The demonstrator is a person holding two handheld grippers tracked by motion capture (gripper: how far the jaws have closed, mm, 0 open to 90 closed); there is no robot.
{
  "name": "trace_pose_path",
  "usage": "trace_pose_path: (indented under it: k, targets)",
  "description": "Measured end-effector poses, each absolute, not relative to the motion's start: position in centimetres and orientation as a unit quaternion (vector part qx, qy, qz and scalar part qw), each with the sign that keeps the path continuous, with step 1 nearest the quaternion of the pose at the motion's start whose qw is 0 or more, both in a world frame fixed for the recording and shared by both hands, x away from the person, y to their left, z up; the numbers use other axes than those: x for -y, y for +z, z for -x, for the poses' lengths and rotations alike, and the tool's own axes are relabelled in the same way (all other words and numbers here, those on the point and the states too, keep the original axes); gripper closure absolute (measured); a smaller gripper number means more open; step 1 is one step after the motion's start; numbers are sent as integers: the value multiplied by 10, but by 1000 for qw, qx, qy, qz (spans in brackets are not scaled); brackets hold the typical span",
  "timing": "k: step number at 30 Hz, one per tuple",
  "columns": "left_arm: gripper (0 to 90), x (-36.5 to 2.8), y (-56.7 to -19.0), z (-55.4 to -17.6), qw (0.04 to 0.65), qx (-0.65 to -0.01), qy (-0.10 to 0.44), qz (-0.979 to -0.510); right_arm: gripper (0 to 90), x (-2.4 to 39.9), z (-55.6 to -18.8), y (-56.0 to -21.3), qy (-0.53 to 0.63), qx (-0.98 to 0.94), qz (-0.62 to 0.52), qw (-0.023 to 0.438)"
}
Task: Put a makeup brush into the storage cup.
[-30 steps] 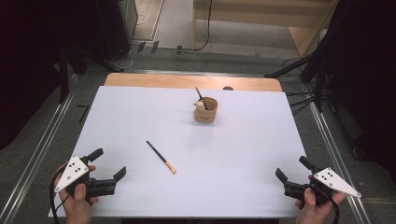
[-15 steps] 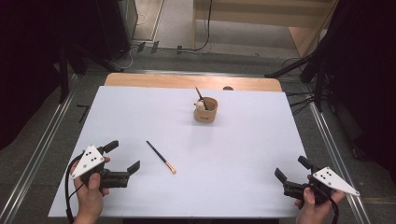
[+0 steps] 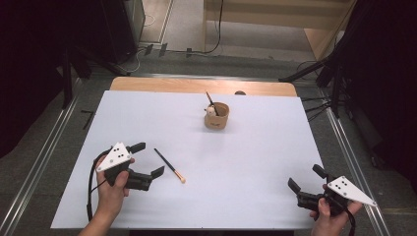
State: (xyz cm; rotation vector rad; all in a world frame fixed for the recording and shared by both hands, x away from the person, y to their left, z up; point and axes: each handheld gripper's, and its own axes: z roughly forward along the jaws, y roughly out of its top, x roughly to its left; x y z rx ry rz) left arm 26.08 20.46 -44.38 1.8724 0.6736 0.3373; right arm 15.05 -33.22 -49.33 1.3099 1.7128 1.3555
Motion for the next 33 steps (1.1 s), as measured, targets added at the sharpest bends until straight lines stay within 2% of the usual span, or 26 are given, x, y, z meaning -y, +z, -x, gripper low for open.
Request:
trace_pose_path:
  k: [14, 33]
  targets:
    - [0, -190, -440, -289, 467, -249, 109, -841, 0, 331, -152, -495, 505, -649, -490, 288]
    - [0, -166, -443, -307, 366, -187, 73, -909, 0, 331, -153, -496, 504, -654, -487, 285]
